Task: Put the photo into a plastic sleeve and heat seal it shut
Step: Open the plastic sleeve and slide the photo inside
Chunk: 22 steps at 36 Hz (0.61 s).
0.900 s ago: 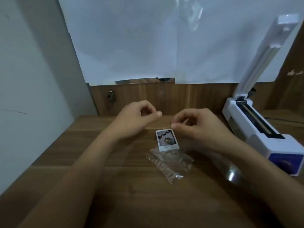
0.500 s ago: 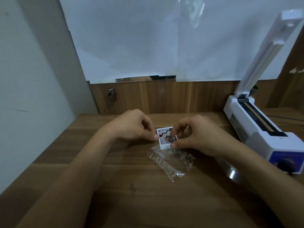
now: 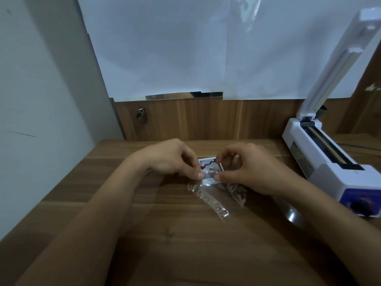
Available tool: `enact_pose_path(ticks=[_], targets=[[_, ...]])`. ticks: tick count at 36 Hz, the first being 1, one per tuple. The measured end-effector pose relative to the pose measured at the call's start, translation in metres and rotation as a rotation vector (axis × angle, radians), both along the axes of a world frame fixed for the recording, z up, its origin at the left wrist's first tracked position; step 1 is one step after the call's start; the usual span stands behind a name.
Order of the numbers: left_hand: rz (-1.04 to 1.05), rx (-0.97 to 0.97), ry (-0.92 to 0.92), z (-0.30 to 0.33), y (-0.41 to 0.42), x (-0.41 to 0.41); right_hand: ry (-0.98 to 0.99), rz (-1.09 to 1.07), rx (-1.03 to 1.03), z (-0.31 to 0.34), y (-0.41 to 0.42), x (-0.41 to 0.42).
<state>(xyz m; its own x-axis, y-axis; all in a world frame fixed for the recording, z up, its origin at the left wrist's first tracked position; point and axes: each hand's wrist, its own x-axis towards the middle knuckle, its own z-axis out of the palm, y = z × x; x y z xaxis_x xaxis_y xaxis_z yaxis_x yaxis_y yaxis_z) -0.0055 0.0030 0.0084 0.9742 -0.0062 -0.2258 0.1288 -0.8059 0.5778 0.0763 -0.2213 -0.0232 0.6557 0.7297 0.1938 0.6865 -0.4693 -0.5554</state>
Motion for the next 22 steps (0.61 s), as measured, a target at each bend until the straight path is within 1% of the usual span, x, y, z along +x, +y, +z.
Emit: enact_pose_path(ticks=[3, 7, 10, 13, 15, 17, 22], targets=[[0.048, -0.062, -0.092, 0.0018, 0.003, -0.0002, 0.031, -0.06, 0.103, 0.0002, 0.0004, 0.0007], [0.136, -0.126, -0.24, 0.0015, 0.0037, -0.0005, 0.118, -0.132, 0.15, 0.0019, -0.0018, 0.0045], [0.196, -0.143, -0.329, 0.0009, 0.0038, -0.0006, 0.267, -0.162, 0.208, 0.0023, -0.0035, 0.0053], [0.246, -0.125, -0.408, 0.0001, 0.0048, 0.0008, 0.442, -0.186, 0.316, 0.0033, -0.0036, 0.0047], [0.268, -0.124, -0.437, -0.0007, 0.0056, 0.0014, 0.531, -0.196, 0.366, 0.004, -0.0042, 0.0049], [0.283, -0.128, -0.449, -0.0012, 0.0071, 0.0022, 0.57, -0.21, 0.39, 0.0041, -0.0049, 0.0061], [0.292, -0.158, -0.455, -0.0036, 0.0091, 0.0038, 0.574, -0.257, 0.455, 0.0018, -0.007, 0.0074]])
